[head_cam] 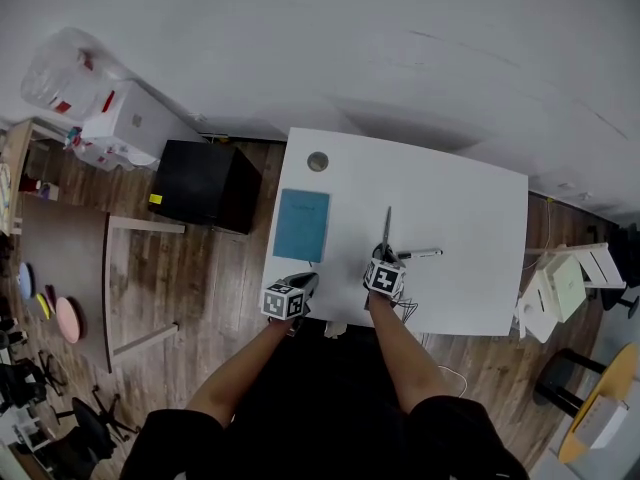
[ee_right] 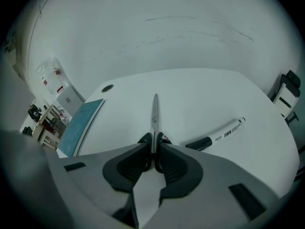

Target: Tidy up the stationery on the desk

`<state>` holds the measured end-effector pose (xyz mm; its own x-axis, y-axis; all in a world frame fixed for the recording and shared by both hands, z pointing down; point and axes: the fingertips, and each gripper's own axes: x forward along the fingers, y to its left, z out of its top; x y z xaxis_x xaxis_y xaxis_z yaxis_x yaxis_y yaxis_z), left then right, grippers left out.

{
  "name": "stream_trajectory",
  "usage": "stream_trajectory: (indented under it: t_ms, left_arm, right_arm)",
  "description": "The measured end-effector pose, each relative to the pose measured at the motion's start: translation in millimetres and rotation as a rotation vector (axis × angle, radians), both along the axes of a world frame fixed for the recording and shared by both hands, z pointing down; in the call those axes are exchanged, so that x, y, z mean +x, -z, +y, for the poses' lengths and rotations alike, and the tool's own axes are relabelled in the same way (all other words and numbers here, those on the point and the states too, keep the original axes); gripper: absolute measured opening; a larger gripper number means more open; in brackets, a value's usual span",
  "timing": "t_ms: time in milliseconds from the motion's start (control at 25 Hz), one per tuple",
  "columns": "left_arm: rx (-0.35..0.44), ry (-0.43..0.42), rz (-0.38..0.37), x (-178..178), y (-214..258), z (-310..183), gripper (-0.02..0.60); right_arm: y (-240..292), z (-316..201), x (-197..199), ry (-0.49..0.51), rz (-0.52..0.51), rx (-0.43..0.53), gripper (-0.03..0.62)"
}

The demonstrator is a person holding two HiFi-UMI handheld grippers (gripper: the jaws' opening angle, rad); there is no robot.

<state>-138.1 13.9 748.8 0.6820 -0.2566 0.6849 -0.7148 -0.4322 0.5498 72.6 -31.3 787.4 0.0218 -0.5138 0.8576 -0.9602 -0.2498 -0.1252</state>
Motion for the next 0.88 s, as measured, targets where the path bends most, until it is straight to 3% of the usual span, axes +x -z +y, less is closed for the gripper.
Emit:
stream_trajectory:
  t_ms: [320,560,880]
  left_arm:
    - [0.007,-0.004,-0.008,-4,-2,8,0.015]
    - [0.013,-0.021,-0.012,11,-6,11,0.015]
    - [0.041,-0.08,0.0,86,1,11,0.015]
  right_arm:
    - [15,1,-2,-0.057,-0.096,0.058,0.115]
    - [34,18,4,0.115,-0.12,0.115,0.12]
    - [58,28,51,0.351,-0.087,0.177,0.119]
